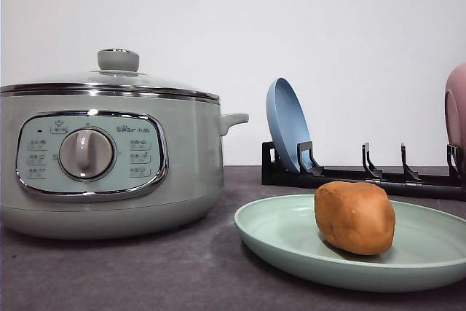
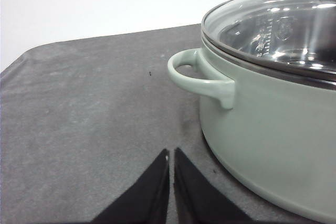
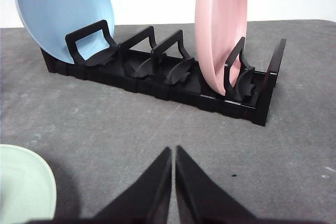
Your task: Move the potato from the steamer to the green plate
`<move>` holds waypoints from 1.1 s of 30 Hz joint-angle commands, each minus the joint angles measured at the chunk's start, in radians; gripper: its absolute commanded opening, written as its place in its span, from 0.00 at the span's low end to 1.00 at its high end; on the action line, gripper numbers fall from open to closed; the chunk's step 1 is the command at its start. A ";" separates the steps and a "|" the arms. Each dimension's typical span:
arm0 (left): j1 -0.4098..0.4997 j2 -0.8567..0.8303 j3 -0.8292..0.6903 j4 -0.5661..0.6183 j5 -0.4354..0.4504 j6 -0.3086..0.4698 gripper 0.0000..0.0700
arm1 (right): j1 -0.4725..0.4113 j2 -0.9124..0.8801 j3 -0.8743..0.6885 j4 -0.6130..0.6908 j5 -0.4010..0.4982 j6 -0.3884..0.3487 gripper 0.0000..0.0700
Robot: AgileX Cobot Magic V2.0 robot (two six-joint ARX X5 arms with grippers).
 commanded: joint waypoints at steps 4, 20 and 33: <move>0.002 -0.002 -0.019 -0.010 0.001 -0.006 0.01 | -0.002 -0.002 -0.005 0.011 0.003 -0.004 0.00; 0.002 -0.002 -0.019 -0.010 0.000 -0.006 0.01 | -0.002 -0.002 -0.005 0.011 0.003 -0.004 0.00; 0.002 -0.002 -0.019 -0.010 0.001 -0.006 0.01 | -0.002 -0.002 -0.005 0.011 0.003 -0.004 0.00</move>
